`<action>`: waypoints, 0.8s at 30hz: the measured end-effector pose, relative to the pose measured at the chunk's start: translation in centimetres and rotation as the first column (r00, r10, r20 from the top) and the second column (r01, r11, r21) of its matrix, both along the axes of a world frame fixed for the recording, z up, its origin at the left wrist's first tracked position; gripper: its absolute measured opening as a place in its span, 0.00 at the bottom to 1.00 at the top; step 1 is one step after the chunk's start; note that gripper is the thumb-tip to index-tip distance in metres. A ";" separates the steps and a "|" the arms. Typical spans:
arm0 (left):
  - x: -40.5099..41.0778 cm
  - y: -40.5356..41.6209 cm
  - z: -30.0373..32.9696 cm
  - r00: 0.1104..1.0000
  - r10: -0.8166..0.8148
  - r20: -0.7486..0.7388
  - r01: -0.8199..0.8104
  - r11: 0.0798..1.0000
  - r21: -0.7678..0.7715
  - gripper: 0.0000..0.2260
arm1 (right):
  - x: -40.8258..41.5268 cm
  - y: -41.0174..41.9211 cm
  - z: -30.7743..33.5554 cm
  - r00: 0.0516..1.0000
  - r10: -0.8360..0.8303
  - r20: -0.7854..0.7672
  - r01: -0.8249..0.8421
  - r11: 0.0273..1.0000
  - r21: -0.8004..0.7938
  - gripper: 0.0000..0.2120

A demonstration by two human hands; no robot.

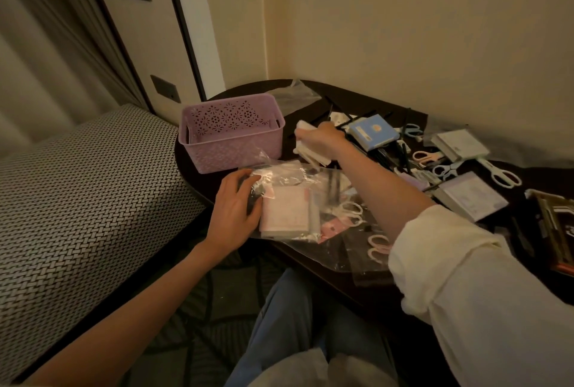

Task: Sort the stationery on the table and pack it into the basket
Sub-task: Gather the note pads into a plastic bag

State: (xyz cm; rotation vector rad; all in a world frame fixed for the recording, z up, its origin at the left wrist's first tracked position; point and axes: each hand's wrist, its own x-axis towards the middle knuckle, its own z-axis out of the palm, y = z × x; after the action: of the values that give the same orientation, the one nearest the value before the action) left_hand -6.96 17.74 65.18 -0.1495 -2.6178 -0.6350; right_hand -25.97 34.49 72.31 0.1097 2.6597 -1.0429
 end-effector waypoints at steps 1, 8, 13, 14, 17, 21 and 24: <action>0.0 0.1 0.1 1.000 0.008 0.001 -0.008 1.000 -0.011 0.22 | 0.4 0.9 0.8 0.998 -0.052 0.024 0.055 0.992 -0.112 0.46; 0.3 3.0 1.1 0.999 0.001 -0.052 -0.008 0.991 -0.132 0.21 | 6.1 9.6 4.5 0.938 -0.120 0.324 0.345 0.277 -0.897 0.18; 1.1 7.4 1.4 0.978 -0.191 -0.090 0.174 0.971 -0.163 0.18 | 10.5 16.2 4.5 0.911 -0.033 0.412 0.411 -0.041 -0.911 0.24; 1.3 8.3 1.4 0.974 -0.202 -0.104 0.183 0.969 -0.166 0.18 | 11.4 17.0 4.3 0.908 -0.040 0.417 0.416 -0.032 -0.909 0.23; 2.0 11.3 1.6 0.984 -0.119 -0.135 0.105 0.988 -0.110 0.18 | 13.1 19.0 3.4 0.929 -0.098 0.356 0.368 0.192 -0.910 0.14; 2.3 14.2 2.6 0.999 -0.016 -0.038 0.006 0.969 -0.248 0.19 | 15.0 20.1 1.8 0.948 -0.187 0.259 0.318 0.496 -0.808 0.09; 2.8 15.0 3.0 0.992 0.059 0.107 -0.020 0.942 -0.336 0.11 | 15.8 20.3 1.0 0.957 -0.108 0.267 0.274 0.633 -0.724 0.18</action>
State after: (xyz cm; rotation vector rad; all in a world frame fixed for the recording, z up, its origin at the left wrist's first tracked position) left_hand -4.12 32.71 68.16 -0.1666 -2.8154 -0.1836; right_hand -10.13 54.80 73.34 0.3073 1.8468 -2.0113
